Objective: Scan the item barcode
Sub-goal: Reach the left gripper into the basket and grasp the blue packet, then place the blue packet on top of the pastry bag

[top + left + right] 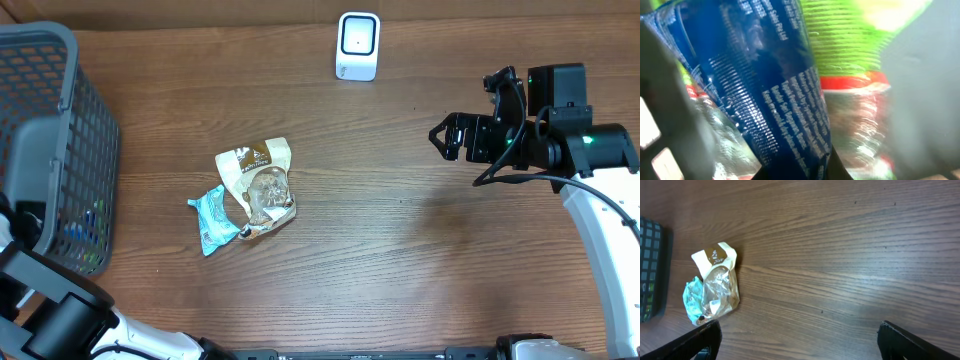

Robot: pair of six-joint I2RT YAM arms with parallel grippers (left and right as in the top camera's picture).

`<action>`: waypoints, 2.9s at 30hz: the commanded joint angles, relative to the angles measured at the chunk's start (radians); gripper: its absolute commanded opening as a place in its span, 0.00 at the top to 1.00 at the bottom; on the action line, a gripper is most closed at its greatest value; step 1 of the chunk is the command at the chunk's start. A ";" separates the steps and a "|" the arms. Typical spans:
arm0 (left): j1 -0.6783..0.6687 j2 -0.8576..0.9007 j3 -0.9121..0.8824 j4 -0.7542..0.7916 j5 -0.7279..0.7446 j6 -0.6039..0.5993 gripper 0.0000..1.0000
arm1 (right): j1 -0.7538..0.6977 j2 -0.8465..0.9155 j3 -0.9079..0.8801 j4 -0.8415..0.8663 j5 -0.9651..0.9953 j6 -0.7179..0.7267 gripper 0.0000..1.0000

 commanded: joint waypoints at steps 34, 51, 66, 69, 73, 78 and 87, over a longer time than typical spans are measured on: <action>-0.882 -0.002 0.389 -0.525 0.246 0.724 0.96 | 0.005 -0.004 0.015 0.079 -0.006 -0.001 0.00; -0.980 -0.002 0.172 -0.412 0.150 0.645 0.44 | 0.005 -0.004 0.015 0.071 -0.006 0.000 0.00; -0.705 -0.002 1.112 -0.642 -0.114 0.270 0.32 | 0.005 -0.004 0.015 0.042 -0.006 -0.001 0.00; -0.581 -0.002 1.181 -0.673 -0.109 0.209 0.31 | 0.005 -0.004 0.015 0.042 -0.006 -0.001 0.00; -0.410 -0.002 1.181 -0.708 -0.111 0.174 0.32 | 0.005 -0.004 0.015 0.042 -0.006 -0.001 0.00; -0.242 0.000 1.119 -0.715 -0.132 0.172 0.27 | 0.005 -0.004 0.015 0.045 -0.006 -0.001 0.00; -0.148 0.000 0.818 -0.589 -0.162 0.164 0.09 | 0.005 -0.004 0.015 0.044 -0.006 -0.001 0.00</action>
